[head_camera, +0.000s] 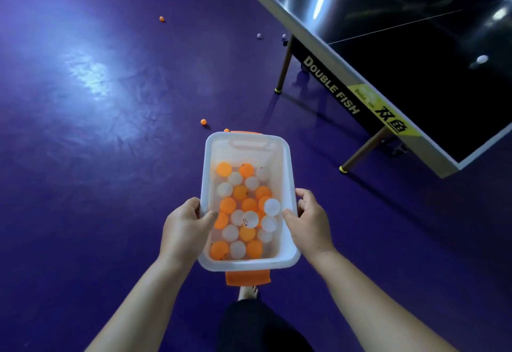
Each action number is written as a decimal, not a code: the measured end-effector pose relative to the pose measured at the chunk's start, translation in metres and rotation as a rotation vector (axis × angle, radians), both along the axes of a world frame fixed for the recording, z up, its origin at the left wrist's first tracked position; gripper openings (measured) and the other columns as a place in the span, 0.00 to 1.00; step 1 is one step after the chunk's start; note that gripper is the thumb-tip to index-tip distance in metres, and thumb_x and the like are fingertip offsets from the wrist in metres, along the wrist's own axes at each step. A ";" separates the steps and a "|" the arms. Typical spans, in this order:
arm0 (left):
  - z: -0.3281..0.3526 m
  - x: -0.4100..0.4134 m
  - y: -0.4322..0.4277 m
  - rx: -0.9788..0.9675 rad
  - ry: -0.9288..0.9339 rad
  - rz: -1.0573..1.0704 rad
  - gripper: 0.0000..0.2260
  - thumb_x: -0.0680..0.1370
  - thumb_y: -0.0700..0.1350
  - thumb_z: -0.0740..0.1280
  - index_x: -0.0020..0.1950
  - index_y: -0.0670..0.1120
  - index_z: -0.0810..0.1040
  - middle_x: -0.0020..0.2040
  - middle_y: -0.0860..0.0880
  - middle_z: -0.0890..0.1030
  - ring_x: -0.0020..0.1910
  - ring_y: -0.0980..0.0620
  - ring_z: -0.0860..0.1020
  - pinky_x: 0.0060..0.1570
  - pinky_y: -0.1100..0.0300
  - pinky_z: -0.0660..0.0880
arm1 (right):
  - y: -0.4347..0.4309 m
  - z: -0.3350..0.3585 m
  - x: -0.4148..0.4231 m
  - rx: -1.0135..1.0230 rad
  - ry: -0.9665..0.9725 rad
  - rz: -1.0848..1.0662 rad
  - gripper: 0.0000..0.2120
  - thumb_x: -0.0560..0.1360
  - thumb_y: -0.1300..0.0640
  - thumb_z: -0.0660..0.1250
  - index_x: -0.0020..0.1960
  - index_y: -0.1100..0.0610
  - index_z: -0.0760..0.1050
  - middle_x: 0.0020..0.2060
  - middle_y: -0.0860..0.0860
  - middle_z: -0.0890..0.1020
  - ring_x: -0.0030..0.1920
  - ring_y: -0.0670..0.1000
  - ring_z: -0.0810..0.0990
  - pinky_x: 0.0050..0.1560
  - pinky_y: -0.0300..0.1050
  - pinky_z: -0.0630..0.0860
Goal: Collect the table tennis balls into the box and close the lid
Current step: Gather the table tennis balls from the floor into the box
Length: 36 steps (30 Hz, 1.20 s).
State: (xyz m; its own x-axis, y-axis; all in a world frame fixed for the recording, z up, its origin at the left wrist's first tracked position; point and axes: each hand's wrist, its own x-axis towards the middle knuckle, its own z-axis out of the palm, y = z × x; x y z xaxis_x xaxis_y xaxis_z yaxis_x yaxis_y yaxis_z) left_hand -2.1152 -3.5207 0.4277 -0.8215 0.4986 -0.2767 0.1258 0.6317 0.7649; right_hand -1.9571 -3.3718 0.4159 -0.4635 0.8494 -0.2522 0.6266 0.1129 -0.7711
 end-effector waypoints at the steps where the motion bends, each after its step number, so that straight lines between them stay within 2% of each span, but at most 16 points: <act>1: 0.001 -0.006 0.017 -0.001 0.009 -0.002 0.17 0.75 0.46 0.68 0.31 0.45 0.64 0.27 0.50 0.71 0.26 0.54 0.68 0.24 0.63 0.62 | 0.017 0.003 -0.006 0.005 0.003 -0.003 0.17 0.73 0.57 0.66 0.61 0.51 0.70 0.41 0.46 0.82 0.41 0.47 0.82 0.41 0.50 0.81; 4: 0.000 -0.025 0.061 0.004 0.024 0.014 0.15 0.75 0.46 0.68 0.32 0.43 0.67 0.29 0.47 0.74 0.28 0.51 0.71 0.24 0.61 0.64 | 0.066 0.009 -0.030 -0.002 0.021 0.016 0.17 0.73 0.57 0.67 0.60 0.50 0.70 0.41 0.45 0.82 0.42 0.47 0.81 0.42 0.49 0.81; 10: -0.013 -0.074 0.120 -0.039 0.033 0.094 0.15 0.75 0.46 0.67 0.35 0.38 0.69 0.32 0.42 0.75 0.30 0.49 0.70 0.27 0.57 0.65 | 0.139 0.006 -0.094 0.034 -0.006 0.122 0.16 0.73 0.56 0.66 0.60 0.50 0.70 0.39 0.49 0.81 0.40 0.50 0.80 0.42 0.52 0.79; 14: -0.019 -0.122 0.149 -0.058 0.046 0.143 0.15 0.76 0.47 0.66 0.33 0.41 0.67 0.31 0.44 0.73 0.30 0.49 0.69 0.27 0.56 0.63 | 0.173 -0.001 -0.150 0.022 -0.015 0.177 0.17 0.72 0.56 0.65 0.60 0.49 0.70 0.40 0.49 0.81 0.40 0.50 0.80 0.41 0.50 0.79; 23: -0.026 -0.274 0.222 -0.107 0.056 0.180 0.16 0.75 0.45 0.65 0.32 0.43 0.62 0.30 0.46 0.69 0.29 0.50 0.66 0.27 0.56 0.61 | 0.247 -0.015 -0.306 -0.035 -0.035 0.200 0.15 0.72 0.53 0.67 0.57 0.46 0.69 0.42 0.47 0.81 0.43 0.49 0.81 0.45 0.53 0.80; 26: -0.025 -0.324 0.248 -0.124 0.032 0.176 0.15 0.75 0.44 0.65 0.32 0.43 0.64 0.30 0.46 0.71 0.28 0.50 0.67 0.26 0.57 0.62 | 0.273 -0.018 -0.356 -0.034 -0.079 0.212 0.18 0.73 0.53 0.67 0.62 0.50 0.69 0.41 0.48 0.80 0.43 0.51 0.80 0.45 0.55 0.80; 30: -0.023 -0.380 0.281 -0.136 0.058 0.207 0.16 0.76 0.42 0.64 0.31 0.44 0.61 0.28 0.48 0.66 0.27 0.51 0.63 0.26 0.58 0.59 | 0.308 -0.020 -0.410 -0.022 -0.132 0.277 0.22 0.73 0.49 0.68 0.64 0.50 0.68 0.39 0.48 0.77 0.40 0.51 0.78 0.40 0.49 0.77; 33: -0.030 -0.424 0.309 -0.156 0.070 0.231 0.15 0.76 0.42 0.63 0.32 0.43 0.63 0.29 0.47 0.67 0.27 0.51 0.64 0.26 0.58 0.59 | 0.348 -0.027 -0.443 -0.044 -0.124 0.263 0.16 0.74 0.51 0.67 0.61 0.51 0.72 0.35 0.46 0.74 0.39 0.49 0.76 0.44 0.51 0.77; 36: -0.036 -0.464 0.339 -0.191 0.076 0.293 0.13 0.76 0.43 0.63 0.33 0.40 0.67 0.29 0.45 0.69 0.27 0.50 0.66 0.25 0.58 0.60 | 0.399 -0.039 -0.471 -0.042 -0.150 0.223 0.10 0.74 0.55 0.64 0.55 0.51 0.76 0.39 0.46 0.77 0.42 0.53 0.79 0.47 0.52 0.79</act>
